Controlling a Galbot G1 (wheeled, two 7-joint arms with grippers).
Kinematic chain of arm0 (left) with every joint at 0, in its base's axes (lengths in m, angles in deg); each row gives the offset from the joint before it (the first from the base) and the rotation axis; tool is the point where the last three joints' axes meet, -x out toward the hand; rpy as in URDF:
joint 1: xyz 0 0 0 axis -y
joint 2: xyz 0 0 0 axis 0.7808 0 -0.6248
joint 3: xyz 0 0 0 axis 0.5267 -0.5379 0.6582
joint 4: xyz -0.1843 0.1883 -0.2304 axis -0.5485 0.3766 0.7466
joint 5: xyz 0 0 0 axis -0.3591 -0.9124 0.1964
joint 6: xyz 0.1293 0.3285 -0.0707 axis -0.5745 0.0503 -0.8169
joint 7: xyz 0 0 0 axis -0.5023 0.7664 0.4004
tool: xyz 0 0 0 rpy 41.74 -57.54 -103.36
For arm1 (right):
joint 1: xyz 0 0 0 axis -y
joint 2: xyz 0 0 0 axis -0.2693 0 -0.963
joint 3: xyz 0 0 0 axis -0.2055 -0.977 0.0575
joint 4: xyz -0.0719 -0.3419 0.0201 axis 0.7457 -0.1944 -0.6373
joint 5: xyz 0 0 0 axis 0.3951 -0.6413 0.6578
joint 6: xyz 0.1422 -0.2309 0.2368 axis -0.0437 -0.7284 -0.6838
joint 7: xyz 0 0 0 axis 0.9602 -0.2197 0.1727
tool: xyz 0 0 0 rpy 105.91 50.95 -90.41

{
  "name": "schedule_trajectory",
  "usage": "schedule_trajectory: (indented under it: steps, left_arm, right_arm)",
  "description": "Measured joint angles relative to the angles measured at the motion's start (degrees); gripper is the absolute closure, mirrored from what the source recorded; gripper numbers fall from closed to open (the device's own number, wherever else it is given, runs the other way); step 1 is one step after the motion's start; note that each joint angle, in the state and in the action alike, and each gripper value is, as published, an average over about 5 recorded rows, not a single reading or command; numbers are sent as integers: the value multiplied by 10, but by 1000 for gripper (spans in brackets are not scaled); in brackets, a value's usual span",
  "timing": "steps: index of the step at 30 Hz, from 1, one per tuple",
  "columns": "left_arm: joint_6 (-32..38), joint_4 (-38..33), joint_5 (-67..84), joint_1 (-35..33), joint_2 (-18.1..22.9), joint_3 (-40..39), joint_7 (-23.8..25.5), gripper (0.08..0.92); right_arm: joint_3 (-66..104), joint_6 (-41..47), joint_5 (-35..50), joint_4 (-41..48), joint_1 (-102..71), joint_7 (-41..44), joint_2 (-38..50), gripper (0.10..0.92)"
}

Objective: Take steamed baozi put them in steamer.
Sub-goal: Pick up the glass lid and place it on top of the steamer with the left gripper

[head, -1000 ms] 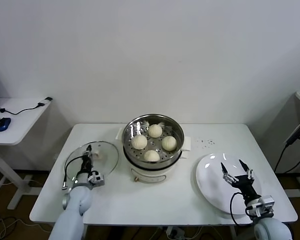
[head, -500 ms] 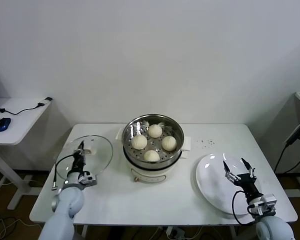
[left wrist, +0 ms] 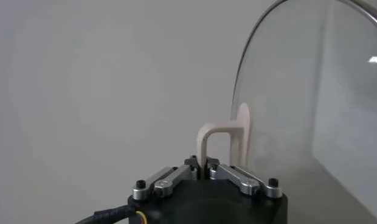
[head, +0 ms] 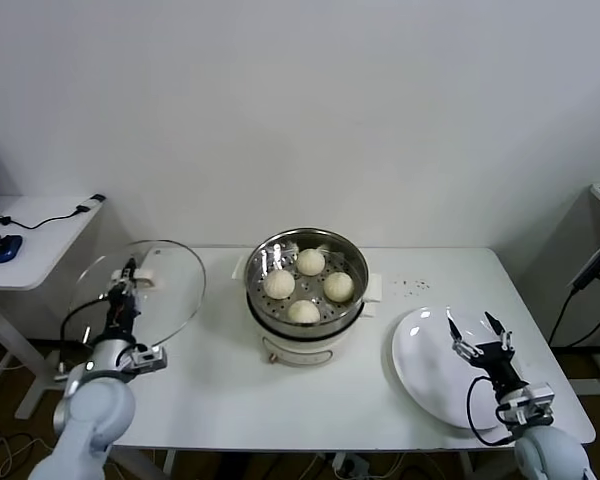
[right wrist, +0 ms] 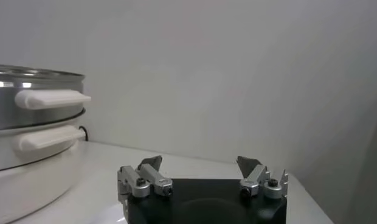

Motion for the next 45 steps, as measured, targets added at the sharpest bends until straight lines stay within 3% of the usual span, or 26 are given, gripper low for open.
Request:
schedule_trajectory:
  steps: [7, 13, 19, 28, 38, 45]
  left_arm:
    - [-96, -79, -4, 22, -40, -60, 48, 853]
    - [-162, -103, -41, 86, -39, -151, 111, 853]
    - [-201, -85, -91, 159, 5, -243, 157, 853]
    - [-227, -21, -143, 225, 91, -336, 185, 853]
    - [-227, 51, -170, 245, 171, -379, 191, 853]
    - [-227, 96, -174, 260, 204, -390, 185, 853]
  right_arm:
    - [-9, 0, -5, 12, 17, -3, 5, 203]
    - [-15, 0, -7, 23, 31, -5, 6, 203]
    - [-13, -1, -8, 32, 37, -6, 8, 203]
    - [-8, -5, -10, 41, 41, -6, 5, 203]
    - [-8, -5, -12, 46, 44, -4, 1, 203]
    - [-7, -8, -15, 48, 43, -2, -1, 203]
